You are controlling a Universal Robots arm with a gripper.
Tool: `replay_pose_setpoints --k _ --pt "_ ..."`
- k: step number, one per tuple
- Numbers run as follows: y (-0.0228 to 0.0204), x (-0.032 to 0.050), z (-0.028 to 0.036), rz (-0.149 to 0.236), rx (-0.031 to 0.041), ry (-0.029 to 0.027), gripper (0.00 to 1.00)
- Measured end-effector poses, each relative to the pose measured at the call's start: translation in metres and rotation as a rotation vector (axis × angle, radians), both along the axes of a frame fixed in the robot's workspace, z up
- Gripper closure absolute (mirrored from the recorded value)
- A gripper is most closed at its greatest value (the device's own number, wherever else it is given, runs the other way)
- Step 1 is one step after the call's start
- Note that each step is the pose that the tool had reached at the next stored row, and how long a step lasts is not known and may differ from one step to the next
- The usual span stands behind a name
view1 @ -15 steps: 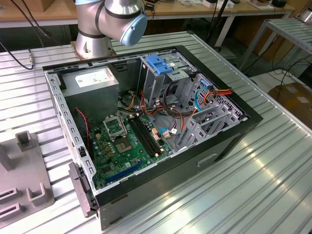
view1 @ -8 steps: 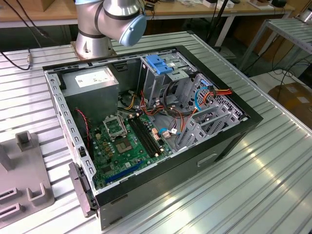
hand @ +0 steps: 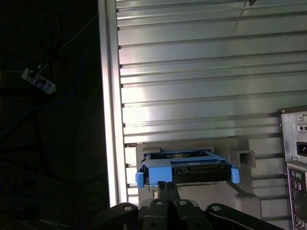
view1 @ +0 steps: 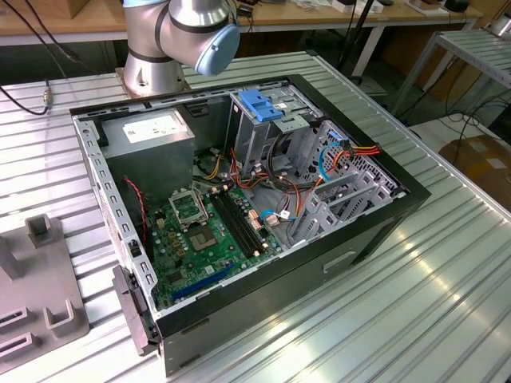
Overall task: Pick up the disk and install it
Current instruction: 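Pick up the disk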
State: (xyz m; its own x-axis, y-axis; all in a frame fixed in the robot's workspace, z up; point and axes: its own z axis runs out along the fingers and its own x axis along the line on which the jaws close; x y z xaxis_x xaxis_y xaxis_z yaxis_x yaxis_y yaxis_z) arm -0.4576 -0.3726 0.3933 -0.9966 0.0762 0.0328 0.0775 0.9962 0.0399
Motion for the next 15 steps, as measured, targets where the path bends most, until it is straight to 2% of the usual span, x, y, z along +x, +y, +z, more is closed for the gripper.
replay_pose_setpoints --k 9,12,13,15 --pt "0.0000 0.0000 0.0000 0.009 0.0000 0.0000 0.90" --pt "0.0000 0.0000 0.0000 0.067 0.0000 0.0000 0.90" --pt "0.0000 0.0000 0.0000 0.115 0.0000 0.0000 0.90" --pt "0.0000 0.0000 0.0000 0.179 0.0000 0.0000 0.90"
